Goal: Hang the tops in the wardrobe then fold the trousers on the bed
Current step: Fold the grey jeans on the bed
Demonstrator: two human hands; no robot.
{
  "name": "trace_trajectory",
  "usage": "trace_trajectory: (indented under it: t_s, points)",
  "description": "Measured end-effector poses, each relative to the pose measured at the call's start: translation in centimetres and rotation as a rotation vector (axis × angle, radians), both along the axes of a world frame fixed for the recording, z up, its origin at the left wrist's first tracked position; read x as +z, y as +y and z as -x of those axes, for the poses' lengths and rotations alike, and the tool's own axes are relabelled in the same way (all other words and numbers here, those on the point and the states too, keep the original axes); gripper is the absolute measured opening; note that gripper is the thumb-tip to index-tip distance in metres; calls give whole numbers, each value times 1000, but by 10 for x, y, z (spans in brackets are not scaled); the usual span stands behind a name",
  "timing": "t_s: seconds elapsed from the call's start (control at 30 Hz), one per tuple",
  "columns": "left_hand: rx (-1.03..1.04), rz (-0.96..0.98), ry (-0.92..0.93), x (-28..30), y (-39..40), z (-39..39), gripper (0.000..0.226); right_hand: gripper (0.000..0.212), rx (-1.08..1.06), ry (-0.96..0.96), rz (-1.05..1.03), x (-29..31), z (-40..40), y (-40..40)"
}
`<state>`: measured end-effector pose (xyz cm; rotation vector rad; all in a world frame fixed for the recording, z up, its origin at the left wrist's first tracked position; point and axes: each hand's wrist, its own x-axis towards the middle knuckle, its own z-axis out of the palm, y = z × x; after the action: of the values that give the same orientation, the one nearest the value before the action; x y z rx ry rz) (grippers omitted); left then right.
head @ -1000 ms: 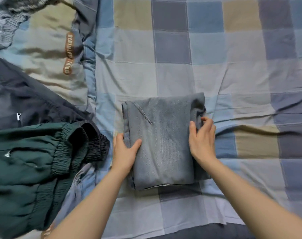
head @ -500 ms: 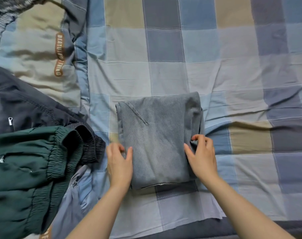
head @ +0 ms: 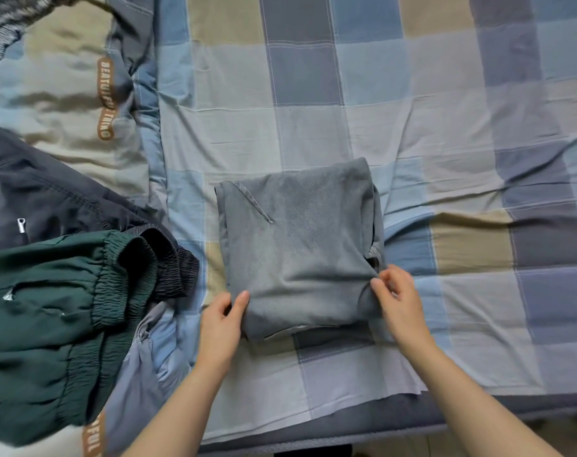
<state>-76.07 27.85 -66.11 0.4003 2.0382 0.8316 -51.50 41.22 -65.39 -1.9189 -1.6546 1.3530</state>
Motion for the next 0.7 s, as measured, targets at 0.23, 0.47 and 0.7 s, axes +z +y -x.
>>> trace_trajectory:
  t_s: [0.23, 0.47, 0.7]
  points:
    - [-30, 131, -67, -2, -4, -12, 45, 18, -227, -171, 211, -5, -30, 4]
    - [-38, 160, 103, -12, 30, -7, 45, 42, 177, -441, -376, 16, 42, 42]
    - [256, 143, 95, -32, 76, -4, 55, 70, 83, -554, 57, -30, 64, 69]
